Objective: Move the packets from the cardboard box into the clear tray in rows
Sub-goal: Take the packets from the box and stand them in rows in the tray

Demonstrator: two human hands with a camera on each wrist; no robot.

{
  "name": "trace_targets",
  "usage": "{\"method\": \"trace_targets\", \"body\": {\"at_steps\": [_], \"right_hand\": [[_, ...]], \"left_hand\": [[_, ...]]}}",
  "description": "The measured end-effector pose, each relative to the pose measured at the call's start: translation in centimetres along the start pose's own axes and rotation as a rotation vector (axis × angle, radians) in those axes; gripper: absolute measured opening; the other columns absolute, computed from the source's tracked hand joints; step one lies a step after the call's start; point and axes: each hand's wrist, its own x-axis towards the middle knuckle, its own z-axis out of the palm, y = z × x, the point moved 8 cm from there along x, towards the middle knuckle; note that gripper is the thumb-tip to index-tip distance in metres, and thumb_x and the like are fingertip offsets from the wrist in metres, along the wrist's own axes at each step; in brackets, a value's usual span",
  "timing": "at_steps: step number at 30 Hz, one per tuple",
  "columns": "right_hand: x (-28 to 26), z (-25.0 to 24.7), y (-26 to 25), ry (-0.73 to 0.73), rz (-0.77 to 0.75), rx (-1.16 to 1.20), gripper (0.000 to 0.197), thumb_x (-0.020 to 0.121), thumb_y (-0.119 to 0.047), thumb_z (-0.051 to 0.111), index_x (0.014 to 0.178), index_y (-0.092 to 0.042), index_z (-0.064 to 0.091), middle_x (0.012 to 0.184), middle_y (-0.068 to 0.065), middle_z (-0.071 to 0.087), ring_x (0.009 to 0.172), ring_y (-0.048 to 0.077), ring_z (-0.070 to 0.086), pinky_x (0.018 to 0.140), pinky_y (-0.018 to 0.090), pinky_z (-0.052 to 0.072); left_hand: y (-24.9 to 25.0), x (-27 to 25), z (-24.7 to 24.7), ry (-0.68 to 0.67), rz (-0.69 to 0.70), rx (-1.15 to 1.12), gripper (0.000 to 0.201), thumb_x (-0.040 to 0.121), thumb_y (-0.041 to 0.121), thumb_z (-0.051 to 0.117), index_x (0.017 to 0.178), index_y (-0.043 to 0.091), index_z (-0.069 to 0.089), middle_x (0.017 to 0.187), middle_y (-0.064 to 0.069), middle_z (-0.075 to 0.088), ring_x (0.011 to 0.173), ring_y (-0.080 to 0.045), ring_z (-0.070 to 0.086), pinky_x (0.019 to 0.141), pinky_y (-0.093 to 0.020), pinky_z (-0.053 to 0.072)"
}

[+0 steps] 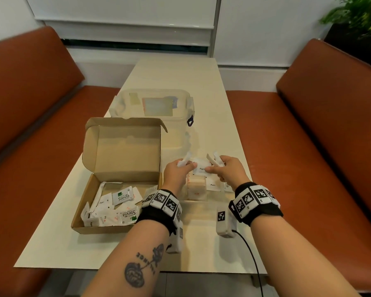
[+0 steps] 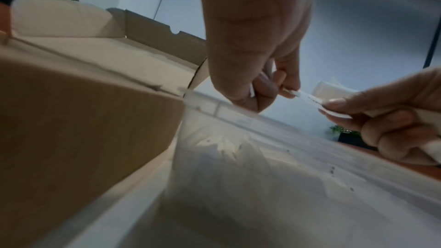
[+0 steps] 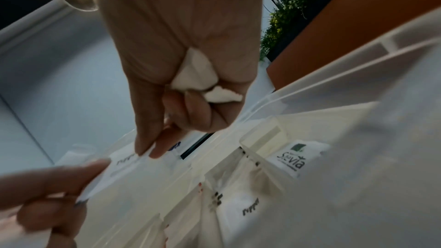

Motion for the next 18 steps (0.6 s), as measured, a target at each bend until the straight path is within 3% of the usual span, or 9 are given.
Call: {"method": "trace_targets", "body": {"at_steps": [4, 8, 11, 15, 18], "right_hand": [[-0.4, 0.4, 0.2, -0.01, 0.012, -0.012, 0.029, 0.071, -0.013, 0.08, 0.067, -0.011, 0.052, 0.056, 0.002, 0.042, 0.045, 0.012, 0.036, 0.041, 0.018, 0.03], [-0.6, 0.0, -0.2, 0.076, -0.011, 0.061, 0.022, 0.075, -0.01, 0.076, 0.069, -0.009, 0.055, 0.057, 0.002, 0.044, 0.05, 0.015, 0.038, 0.05, 0.026, 0.033], [-0.6, -0.7, -0.5, 0.19, -0.046, 0.033, 0.019, 0.077, -0.012, 0.074, 0.07, -0.009, 0.057, 0.058, -0.001, 0.047, 0.054, 0.015, 0.042, 0.056, 0.026, 0.036], [-1.0, 0.2, -1.4, 0.185, -0.114, -0.071, 0.013, 0.078, -0.014, 0.073, 0.075, -0.006, 0.063, 0.06, -0.004, 0.052, 0.056, 0.011, 0.045, 0.05, 0.015, 0.033], [-1.2, 0.9, -1.5, 0.19, -0.112, -0.053, 0.015, 0.081, -0.019, 0.07, 0.08, -0.004, 0.065, 0.069, 0.002, 0.063, 0.066, 0.016, 0.055, 0.057, 0.024, 0.041]], "left_hand": [[-0.1, -0.1, 0.2, -0.001, 0.001, -0.027, 0.011, 0.09, 0.028, 0.06, 0.082, 0.021, 0.061, 0.075, 0.003, 0.055, 0.069, -0.013, 0.051, 0.059, -0.024, 0.043], [0.0, 0.0, 0.4, 0.004, -0.028, -0.076, 0.029, 0.101, 0.029, 0.038, 0.084, 0.013, 0.056, 0.072, 0.002, 0.047, 0.066, -0.013, 0.045, 0.061, -0.026, 0.038], [0.4, -0.1, -0.1, 0.075, 0.024, -0.035, 0.029, 0.102, 0.027, 0.034, 0.084, 0.014, 0.053, 0.075, 0.0, 0.049, 0.073, -0.018, 0.048, 0.07, -0.03, 0.04], [2.6, -0.8, 1.5, 0.0, 0.182, 0.021, 0.022, 0.094, 0.034, 0.052, 0.091, 0.013, 0.059, 0.08, -0.001, 0.06, 0.079, -0.021, 0.056, 0.073, -0.032, 0.044], [3.6, -1.2, 3.3, -0.072, 0.251, 0.117, 0.025, 0.081, 0.037, 0.071, 0.086, 0.014, 0.065, 0.084, -0.003, 0.07, 0.081, -0.015, 0.064, 0.066, -0.019, 0.045]]}}
